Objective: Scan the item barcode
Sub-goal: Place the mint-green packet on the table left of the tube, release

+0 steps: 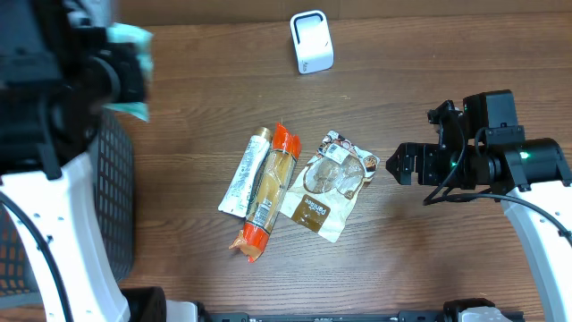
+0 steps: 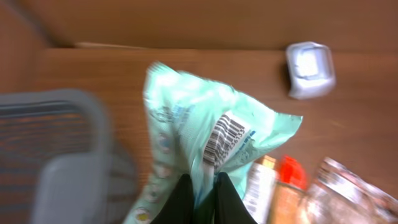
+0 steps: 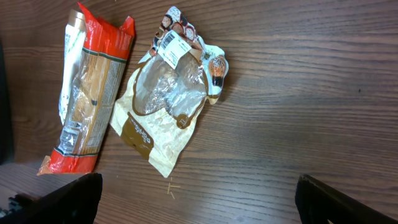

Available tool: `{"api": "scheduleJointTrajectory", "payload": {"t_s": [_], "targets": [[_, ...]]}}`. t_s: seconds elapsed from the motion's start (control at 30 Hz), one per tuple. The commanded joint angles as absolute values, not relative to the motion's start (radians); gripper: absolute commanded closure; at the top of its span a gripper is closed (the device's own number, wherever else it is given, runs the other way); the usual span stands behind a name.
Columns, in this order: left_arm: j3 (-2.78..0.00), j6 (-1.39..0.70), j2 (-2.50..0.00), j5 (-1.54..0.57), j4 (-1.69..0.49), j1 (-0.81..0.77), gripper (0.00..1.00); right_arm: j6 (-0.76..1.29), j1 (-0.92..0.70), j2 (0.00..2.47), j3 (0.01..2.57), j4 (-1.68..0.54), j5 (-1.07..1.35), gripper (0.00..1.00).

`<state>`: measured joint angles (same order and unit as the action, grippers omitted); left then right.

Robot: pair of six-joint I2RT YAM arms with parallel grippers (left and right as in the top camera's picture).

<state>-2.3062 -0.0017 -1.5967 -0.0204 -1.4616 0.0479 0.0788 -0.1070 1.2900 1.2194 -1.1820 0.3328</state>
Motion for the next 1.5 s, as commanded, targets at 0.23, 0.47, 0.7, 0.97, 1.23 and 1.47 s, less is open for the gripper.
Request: {"api": "scheduleJointTrajectory", "payload": {"t_s": [0.23,0.47,0.7,0.97,1.23,1.47], "targets": [[-2.047,-0.218,-1.667,-0.022,-1.565,-0.170,0.96,0.081,-0.114,1.292,1.243,-1.179,0.333,0.00],[-1.654,-0.270,-1.672,-0.020,-1.304,-0.189,0.95,0.081,-0.114,1.292,1.243,-1.179,0.333,0.00],[-1.559,-0.278,-1.670,-0.027,-1.199,-0.189,0.96,0.081,-0.114,1.292,1.243,-1.179,0.333,0.00],[-1.711,-0.277,-1.624,-0.038,-1.258,-0.191,0.94,0.081,-0.114,1.292,1.243,-1.179,0.333,0.00],[-1.863,-0.268,-1.451,-0.052,-1.261,-0.191,0.89,0.081,-0.114,1.292,1.243,-1.179,0.333,0.00],[-1.863,-0.266,-1.334,-0.043,-1.230,-0.191,0.43,0.081,-0.114,1.292,1.243,-1.179,0.333,0.00]]}}
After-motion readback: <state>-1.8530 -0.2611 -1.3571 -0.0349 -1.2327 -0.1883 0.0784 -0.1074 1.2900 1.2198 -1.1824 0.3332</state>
